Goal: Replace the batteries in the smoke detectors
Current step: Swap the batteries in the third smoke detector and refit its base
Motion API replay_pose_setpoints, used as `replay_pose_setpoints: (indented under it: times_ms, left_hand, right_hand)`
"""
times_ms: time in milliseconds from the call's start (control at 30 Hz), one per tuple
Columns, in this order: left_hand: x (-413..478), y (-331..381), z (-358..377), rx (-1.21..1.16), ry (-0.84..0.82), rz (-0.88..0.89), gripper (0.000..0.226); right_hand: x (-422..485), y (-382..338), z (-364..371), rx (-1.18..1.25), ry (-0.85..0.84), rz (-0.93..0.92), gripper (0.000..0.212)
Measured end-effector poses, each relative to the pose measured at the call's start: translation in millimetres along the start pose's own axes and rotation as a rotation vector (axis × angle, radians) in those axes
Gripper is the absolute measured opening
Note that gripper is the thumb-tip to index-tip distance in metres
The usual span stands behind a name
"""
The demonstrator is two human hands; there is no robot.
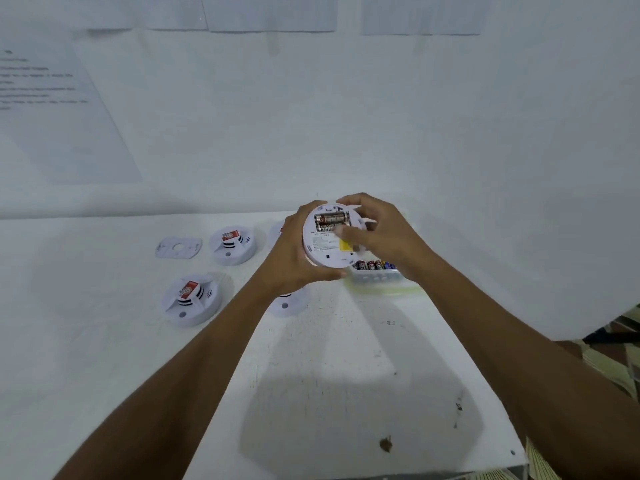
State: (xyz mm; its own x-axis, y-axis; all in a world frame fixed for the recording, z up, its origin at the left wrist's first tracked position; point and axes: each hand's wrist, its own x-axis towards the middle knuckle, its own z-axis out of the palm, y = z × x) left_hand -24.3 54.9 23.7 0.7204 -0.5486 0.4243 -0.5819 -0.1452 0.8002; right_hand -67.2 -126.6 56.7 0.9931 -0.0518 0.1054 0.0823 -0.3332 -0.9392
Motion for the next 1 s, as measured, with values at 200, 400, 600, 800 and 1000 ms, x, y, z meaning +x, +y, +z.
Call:
replay_pose_setpoints:
  times_ms: [200, 400, 600, 800, 1000]
  left_hand:
    - [-8.9, -13.3, -17.7, -0.011, -0.094, -0.113, 0.113]
    - [-18.2, -20.2, -22.4, -0.022, -0.102, -0.124, 0.107]
    - [-28.1, -31.0, -39.8, 0.014, -0.073, -0.124, 0.101]
    - [-46.4, -46.0, -88.8, 0.023, -0.034, -0.144, 0.100]
    - [-83.1, -77.2, -184.3, 0.107, 0.036, -0.226, 0.105]
  right_hand:
    - [-15.9, 7.1, 0.0, 0.096, -0.098, -0.007, 0.053]
    - [-18.5, 8.9, 16.1, 0.188, -0.085, 0.005, 0.049]
    - [-15.2, 10.9, 45.5, 0.215, -0.064, 0.002, 0.038]
    - [17.4, 3.6, 83.2, 0.100, 0.010, 0.011, 0.013]
    - [69.7, -4.0, 157.4, -0.104, 0.029, -0.030, 0.012]
